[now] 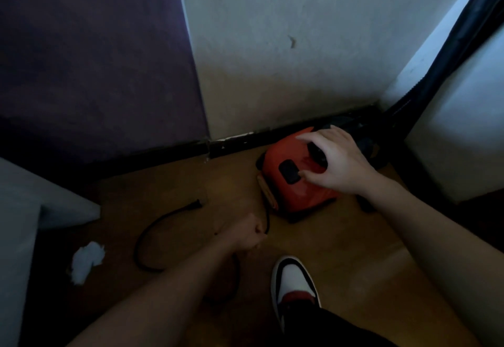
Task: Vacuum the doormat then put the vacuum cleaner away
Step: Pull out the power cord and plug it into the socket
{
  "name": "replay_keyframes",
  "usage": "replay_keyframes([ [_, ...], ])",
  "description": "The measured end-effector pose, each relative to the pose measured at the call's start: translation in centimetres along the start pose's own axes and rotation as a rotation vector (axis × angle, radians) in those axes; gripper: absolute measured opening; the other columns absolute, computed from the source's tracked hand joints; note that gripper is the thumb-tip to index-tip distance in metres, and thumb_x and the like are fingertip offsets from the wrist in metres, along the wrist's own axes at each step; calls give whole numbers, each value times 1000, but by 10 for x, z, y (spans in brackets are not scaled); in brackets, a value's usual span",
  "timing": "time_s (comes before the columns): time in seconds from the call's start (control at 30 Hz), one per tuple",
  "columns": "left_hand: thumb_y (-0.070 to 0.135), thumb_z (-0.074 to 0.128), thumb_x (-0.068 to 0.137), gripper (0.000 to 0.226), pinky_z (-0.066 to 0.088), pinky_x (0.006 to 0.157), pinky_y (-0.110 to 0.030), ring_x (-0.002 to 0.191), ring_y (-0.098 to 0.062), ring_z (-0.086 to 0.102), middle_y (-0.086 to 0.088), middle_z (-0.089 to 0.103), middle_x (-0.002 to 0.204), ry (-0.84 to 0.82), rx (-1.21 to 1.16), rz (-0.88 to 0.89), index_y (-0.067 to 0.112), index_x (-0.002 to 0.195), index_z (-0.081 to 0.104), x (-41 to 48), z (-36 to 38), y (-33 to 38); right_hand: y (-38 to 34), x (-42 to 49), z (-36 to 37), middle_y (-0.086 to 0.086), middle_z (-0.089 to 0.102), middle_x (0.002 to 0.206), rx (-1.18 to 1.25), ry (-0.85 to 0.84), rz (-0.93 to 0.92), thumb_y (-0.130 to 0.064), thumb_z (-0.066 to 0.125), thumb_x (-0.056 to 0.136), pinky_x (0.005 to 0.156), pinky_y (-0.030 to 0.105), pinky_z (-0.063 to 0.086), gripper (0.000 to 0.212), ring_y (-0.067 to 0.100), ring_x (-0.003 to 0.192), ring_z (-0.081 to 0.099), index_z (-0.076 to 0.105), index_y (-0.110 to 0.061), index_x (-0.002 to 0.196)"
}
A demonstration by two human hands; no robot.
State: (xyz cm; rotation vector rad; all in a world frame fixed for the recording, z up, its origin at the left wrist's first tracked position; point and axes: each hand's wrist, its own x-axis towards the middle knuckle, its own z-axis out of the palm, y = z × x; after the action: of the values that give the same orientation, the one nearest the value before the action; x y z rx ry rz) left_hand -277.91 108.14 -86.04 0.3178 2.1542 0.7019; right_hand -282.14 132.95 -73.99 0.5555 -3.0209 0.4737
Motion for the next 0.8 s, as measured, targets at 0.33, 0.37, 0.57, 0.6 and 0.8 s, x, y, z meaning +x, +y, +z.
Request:
replay_keyframes([
  [0.33, 31, 51, 97, 34, 44, 59, -27, 67, -18, 57, -4, 57, 69, 340, -161, -285, 16, 67, 52, 34, -26, -19, 34, 10, 15, 7, 59, 102, -449, 120, -100, -59, 57, 92, 100, 48, 39, 47, 32, 102, 55, 63, -16, 108],
  [0.37, 28, 50, 100, 34, 45, 60, -27, 66, -18, 57, -2, 56, 66, 382, -205, -306, 15, 68, 52, 34, -32, -20, 36, 11, 17, 7, 59, 99, -471, 144, -115, -57, 58, 92, 98, 48, 39, 45, 32, 100, 55, 63, -15, 105],
  [0.57, 11, 47, 104, 18, 45, 50, -28, 51, -17, 51, -15, 58, 90, 595, -725, -93, 20, 88, 47, 39, -64, -26, 37, 21, 17, 4, 58, 83, -500, 207, -137, -51, 62, 87, 86, 44, 39, 37, 30, 85, 55, 62, -14, 90],
  [0.6, 7, 47, 103, 23, 43, 46, -26, 49, -16, 48, -14, 56, 85, 621, -753, -32, 20, 85, 45, 36, -69, -24, 37, 20, 17, 4, 58, 83, -498, 202, -132, -51, 62, 86, 86, 44, 39, 37, 30, 86, 55, 61, -14, 89],
  [0.8, 8, 46, 104, 10, 36, 49, -9, 54, 3, 46, 13, 52, 69, 531, -576, 429, 3, 107, 53, -13, -100, 7, 30, 21, 13, 0, 59, 80, -440, 141, -54, -54, 56, 81, 86, 42, 37, 38, 28, 85, 57, 62, -17, 86],
])
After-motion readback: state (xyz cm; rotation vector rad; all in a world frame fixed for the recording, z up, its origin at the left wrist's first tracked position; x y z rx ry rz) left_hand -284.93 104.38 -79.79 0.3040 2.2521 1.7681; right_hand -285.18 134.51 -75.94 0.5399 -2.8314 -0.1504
